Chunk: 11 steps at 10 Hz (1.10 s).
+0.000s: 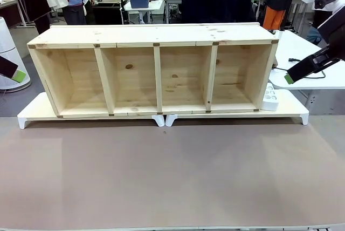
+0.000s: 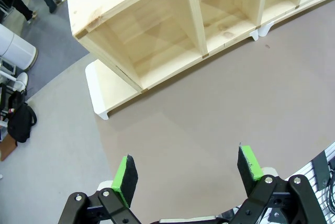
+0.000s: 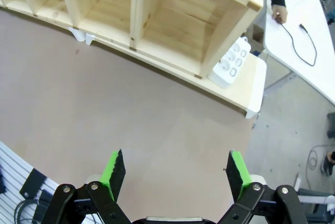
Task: Perform cable management.
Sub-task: When the cord part of the Power Cable appears at the lower middle area of the table and stops, grasp the cord part of the Power Cable.
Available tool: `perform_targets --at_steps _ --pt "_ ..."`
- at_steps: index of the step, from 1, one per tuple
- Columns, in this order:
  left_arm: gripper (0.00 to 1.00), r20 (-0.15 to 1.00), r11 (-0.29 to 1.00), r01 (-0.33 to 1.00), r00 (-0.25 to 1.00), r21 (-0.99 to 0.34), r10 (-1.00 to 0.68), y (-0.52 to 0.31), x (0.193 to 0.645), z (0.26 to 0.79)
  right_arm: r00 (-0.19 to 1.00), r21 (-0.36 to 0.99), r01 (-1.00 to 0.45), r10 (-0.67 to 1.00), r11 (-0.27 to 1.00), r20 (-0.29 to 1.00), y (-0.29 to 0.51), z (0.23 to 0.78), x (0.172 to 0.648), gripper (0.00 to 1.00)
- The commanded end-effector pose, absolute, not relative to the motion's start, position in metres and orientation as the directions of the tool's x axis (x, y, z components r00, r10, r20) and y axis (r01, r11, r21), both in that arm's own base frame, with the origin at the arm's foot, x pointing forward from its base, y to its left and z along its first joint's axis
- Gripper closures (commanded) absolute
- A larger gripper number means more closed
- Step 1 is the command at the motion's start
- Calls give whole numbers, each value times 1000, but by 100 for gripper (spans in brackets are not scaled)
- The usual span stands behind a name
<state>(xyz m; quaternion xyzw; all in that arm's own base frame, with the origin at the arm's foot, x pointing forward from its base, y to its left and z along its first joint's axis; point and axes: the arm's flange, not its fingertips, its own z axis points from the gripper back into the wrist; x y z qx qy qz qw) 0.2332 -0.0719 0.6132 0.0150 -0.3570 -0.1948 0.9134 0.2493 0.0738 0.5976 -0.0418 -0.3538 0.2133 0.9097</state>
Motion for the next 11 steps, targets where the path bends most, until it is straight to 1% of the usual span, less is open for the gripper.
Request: perform_targets --at_steps 1,11 --pt "0 648 925 343 670 163 -363 -72 233 613 660 -227 -357 417 906 625 74 597 250 0" --pt "0 648 925 343 670 163 -363 -72 233 613 660 -227 -357 417 906 625 74 597 250 0"
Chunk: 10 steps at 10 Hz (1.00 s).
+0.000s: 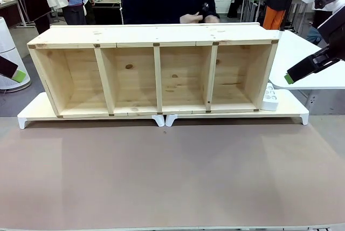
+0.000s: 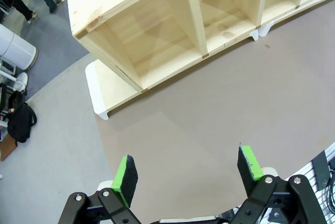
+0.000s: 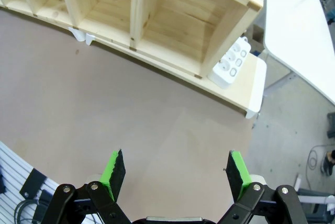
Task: Perform cable management.
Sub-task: When the cord part of the Power Cable appears at the lower middle area of the table and stops, grasp the cord part of the Power Cable.
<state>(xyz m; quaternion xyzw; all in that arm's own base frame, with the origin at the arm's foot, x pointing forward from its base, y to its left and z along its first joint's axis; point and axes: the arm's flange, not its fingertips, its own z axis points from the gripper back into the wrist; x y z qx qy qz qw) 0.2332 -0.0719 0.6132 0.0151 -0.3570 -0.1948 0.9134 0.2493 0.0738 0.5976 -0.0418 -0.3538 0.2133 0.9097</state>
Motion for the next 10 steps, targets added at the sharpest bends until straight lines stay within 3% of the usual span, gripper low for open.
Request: perform_targets --at_steps 1,10 --pt "0 648 925 343 670 163 -363 -72 233 613 660 -227 -357 417 906 625 74 597 250 0" --pt "0 648 925 343 670 163 -363 -72 233 613 660 -227 -357 417 906 625 74 597 250 0"
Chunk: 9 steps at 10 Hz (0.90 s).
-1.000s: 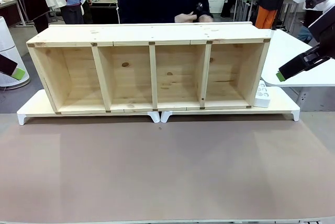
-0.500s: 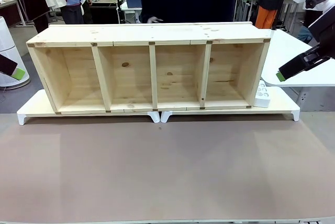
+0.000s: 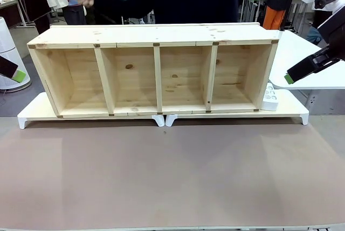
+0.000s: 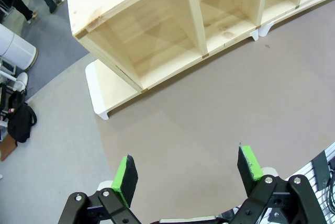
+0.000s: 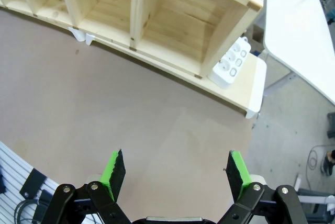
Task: Perform cable management.
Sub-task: When the cord part of the Power Cable appears at the lower middle area of the table and stops, grasp the cord part of the Power Cable.
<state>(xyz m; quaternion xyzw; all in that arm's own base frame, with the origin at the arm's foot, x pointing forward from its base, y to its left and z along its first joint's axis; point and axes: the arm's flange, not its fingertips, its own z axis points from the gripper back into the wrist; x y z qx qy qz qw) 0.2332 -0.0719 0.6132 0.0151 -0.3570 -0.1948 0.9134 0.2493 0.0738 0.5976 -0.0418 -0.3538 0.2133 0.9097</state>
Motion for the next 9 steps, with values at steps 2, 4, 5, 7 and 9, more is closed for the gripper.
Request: perform_targets --at_steps 2,4,5,7,9 --pt "0 648 925 343 670 163 -363 -72 233 613 660 -227 -357 417 906 625 74 597 250 0" --pt "0 648 925 343 670 163 -363 -72 233 613 660 -227 -357 417 906 625 74 597 250 0" --pt "0 648 925 343 670 163 -363 -72 233 613 660 -227 -357 417 906 625 74 597 250 0" --pt "0 648 925 343 670 163 -363 -72 233 613 660 -227 -357 417 906 625 74 597 250 0" --pt "0 648 925 343 670 163 -363 -72 233 613 660 -227 -357 417 906 625 74 597 250 0"
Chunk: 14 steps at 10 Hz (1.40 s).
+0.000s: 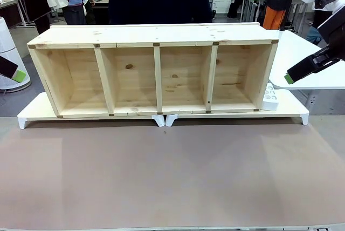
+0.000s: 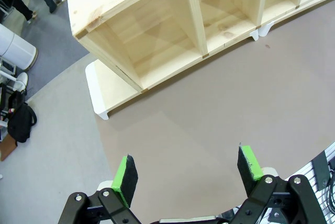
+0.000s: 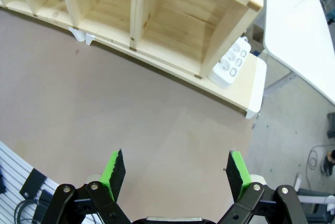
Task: Perform cable management.
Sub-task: When the cord part of the Power Cable appears at the lower middle area of the table and stops, grasp the cord part of the Power Cable.
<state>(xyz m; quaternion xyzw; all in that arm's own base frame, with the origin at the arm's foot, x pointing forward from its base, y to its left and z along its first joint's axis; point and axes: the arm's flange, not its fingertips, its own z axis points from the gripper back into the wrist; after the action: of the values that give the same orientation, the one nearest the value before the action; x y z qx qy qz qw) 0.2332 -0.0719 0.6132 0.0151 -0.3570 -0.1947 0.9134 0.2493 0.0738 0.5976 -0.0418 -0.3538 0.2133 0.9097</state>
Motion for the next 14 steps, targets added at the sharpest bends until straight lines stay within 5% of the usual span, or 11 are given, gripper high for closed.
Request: perform_targets --at_steps 1,14 --pt "0 648 925 343 670 163 -363 -72 233 613 660 -227 -357 417 906 625 74 597 250 0" --pt "0 648 925 343 670 163 -363 -72 233 613 660 -227 -357 417 906 625 74 597 250 0"
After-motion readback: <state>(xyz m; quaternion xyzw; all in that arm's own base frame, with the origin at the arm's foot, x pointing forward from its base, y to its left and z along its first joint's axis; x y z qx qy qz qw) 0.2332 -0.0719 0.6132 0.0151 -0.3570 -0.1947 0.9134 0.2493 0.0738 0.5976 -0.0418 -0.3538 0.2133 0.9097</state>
